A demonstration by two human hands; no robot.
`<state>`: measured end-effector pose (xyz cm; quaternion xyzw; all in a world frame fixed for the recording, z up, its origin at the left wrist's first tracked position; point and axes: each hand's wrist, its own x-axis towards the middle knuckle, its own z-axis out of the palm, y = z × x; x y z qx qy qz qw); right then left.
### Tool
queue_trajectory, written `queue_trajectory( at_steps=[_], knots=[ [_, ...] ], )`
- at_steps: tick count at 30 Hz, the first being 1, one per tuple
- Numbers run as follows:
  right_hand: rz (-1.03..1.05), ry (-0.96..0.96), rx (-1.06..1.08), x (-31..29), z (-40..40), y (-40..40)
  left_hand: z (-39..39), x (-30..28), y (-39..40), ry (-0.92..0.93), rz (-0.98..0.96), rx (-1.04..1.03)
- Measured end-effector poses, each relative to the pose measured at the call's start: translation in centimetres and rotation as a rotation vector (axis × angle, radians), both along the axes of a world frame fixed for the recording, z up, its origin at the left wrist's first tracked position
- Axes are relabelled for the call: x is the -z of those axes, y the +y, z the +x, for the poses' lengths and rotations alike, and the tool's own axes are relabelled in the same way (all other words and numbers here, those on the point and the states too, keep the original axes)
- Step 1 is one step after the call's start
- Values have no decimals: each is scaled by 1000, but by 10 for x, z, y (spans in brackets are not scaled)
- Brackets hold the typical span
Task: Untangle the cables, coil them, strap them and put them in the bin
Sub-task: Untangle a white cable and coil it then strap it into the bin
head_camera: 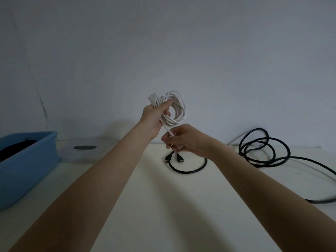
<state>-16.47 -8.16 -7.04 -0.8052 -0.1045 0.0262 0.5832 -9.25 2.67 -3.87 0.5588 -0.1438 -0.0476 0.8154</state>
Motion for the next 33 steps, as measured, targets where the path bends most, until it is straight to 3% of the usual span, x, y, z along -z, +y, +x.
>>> queue_trajectory(
  at_steps=[3,8,15,20,25,29,33],
  knots=[
    [-38,-115,78,-10,-3,2,4,9,13,11,-28,-78],
    [394,-41,222,-12,5,9,1,11,22,32,-219,-103],
    [199,181,11,10,22,38,8,24,71,42,159,-16],
    [155,159,-139,28,43,89,18,27,126,124,322,-16],
    [-117,92,-285,42,68,129,37,22,172,51,681,-106],
    [-777,-197,-174,67,99,134,57,26,189,-12,1018,-145],
    [-1079,-249,-20,95,121,136,68,35,195,3,1084,-134]
  ],
)
